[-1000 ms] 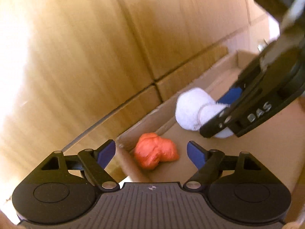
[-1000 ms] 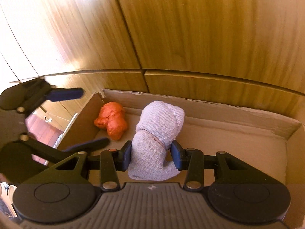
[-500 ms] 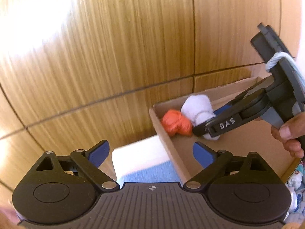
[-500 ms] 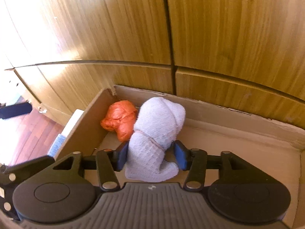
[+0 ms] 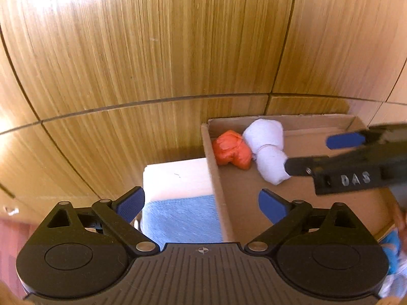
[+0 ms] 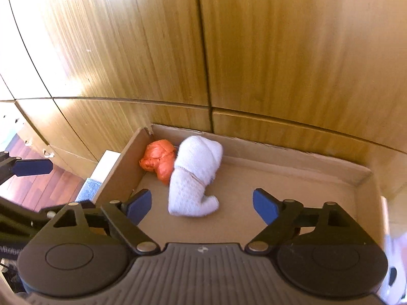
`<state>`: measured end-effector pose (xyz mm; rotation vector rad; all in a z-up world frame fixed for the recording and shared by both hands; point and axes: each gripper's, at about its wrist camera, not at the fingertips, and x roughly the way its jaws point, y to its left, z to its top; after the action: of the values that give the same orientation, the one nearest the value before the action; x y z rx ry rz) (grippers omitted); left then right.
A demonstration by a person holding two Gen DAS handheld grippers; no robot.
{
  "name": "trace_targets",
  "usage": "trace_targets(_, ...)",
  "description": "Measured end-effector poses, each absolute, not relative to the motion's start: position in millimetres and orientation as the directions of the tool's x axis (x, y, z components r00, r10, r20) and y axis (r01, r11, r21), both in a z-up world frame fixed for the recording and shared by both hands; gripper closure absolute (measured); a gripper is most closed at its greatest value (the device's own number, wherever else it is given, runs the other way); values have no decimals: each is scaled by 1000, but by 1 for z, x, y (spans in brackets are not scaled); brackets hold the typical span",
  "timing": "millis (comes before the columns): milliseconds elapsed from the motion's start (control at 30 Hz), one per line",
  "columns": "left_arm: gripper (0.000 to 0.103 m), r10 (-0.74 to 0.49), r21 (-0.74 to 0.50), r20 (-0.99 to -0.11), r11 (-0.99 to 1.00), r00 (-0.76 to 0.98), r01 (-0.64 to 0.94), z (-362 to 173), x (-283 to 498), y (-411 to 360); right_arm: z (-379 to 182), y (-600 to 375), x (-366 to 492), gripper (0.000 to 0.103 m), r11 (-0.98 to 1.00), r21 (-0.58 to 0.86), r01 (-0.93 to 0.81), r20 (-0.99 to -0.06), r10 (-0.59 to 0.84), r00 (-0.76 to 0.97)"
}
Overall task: Organize objects
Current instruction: 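Withdraw both tools from the box back over the remaining bundles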
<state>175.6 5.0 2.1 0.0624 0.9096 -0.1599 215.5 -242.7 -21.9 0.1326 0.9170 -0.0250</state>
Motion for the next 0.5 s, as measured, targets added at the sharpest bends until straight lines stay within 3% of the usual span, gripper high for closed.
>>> trace_targets(500, 1, -100, 27, -760, 982, 642, 185, 49, 110, -9, 9, -250, 132, 11, 968, 151, 198, -746, -19, 665)
